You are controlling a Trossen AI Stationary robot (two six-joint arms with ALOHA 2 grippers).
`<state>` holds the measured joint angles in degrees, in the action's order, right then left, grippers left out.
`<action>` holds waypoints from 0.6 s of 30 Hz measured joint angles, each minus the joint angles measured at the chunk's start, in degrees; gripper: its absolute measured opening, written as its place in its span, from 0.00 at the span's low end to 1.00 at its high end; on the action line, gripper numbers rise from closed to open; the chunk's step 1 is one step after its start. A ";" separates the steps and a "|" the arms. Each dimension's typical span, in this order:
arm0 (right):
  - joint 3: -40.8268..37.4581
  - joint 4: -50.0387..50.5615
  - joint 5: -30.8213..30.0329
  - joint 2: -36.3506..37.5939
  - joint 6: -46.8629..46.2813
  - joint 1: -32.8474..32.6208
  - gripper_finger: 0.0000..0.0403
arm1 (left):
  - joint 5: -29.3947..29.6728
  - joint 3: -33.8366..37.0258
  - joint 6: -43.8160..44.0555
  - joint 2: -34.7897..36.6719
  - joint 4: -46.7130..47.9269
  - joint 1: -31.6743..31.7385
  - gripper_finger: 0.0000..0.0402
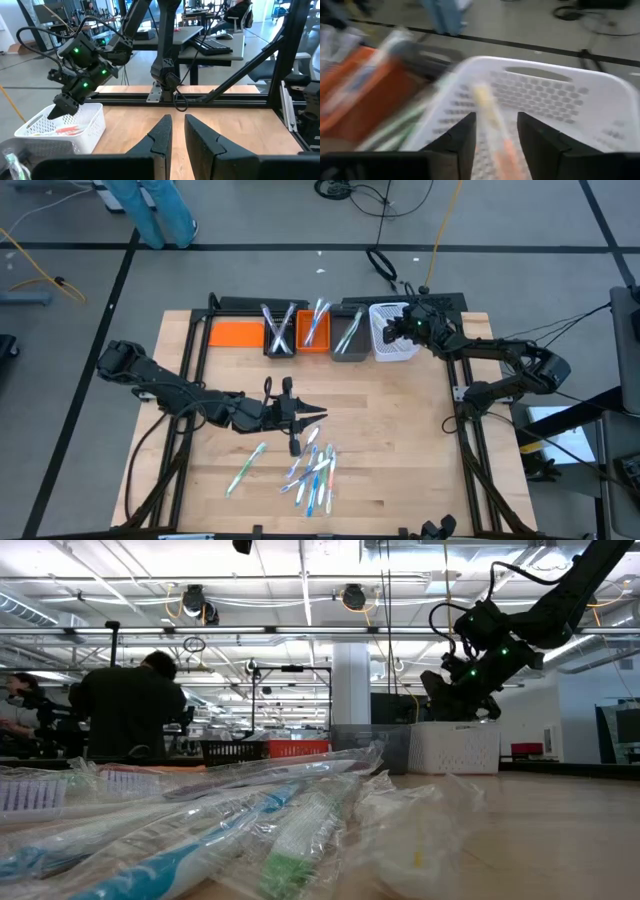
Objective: Pick & Place Toothbrushes
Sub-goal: Put the violet toothbrush into the black basket
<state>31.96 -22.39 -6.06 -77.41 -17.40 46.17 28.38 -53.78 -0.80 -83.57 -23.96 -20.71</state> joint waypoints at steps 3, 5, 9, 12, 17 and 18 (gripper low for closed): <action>-0.01 -2.41 5.02 0.41 -0.53 -0.03 0.39 | 0.00 0.00 0.00 0.00 0.27 0.00 0.13; -0.01 -3.49 8.16 0.46 -0.54 -0.04 0.41 | 0.00 0.00 0.01 0.00 0.27 0.00 0.13; -0.01 -3.57 13.40 0.44 -0.54 -0.58 0.42 | 0.00 0.00 0.00 0.00 0.30 0.00 0.13; -0.01 -3.76 18.35 0.44 -0.56 -1.63 0.42 | 0.00 0.00 0.00 0.00 0.30 0.00 0.13; -0.01 -5.20 23.01 0.44 -0.10 -4.72 0.41 | 0.00 0.00 0.00 0.00 0.34 0.00 0.13; -0.01 -5.62 23.81 0.44 0.20 -5.52 0.41 | 0.00 0.00 0.00 0.00 0.36 0.00 0.13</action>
<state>31.94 -28.00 17.76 -76.97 -17.20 40.65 28.38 -53.78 -0.80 -83.57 -23.59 -20.71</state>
